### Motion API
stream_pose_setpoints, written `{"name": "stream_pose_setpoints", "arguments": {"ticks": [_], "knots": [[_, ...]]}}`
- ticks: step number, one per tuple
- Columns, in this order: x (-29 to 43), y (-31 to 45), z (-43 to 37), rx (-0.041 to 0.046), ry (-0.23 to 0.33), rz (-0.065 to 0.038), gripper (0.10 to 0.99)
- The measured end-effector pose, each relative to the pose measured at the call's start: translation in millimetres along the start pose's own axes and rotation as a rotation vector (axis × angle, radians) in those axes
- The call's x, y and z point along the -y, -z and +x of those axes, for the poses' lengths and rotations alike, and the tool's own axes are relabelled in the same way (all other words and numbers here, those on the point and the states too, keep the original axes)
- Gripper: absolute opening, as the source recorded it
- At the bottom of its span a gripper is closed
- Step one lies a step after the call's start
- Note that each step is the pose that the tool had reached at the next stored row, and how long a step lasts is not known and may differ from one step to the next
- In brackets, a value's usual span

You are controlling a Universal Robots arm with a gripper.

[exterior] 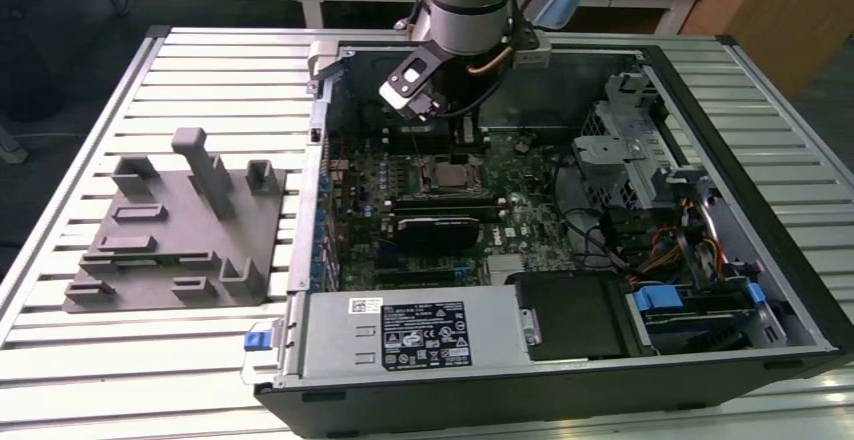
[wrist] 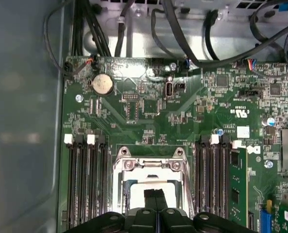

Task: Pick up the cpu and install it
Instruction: 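Close the cpu cover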

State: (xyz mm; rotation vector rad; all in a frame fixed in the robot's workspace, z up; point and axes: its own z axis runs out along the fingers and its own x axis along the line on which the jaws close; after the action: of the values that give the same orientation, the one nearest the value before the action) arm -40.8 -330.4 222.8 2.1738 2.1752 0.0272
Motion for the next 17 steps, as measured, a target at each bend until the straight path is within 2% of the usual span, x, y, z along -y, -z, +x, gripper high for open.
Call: {"name": "stream_pose_setpoints", "arguments": {"ticks": [11,17], "knots": [[10.1,-6.3,-0.3,0.0001,-0.001,0.0,0.106],[10.6,-6.4,-0.3,0.0001,0.0,0.0,0.106]]}}
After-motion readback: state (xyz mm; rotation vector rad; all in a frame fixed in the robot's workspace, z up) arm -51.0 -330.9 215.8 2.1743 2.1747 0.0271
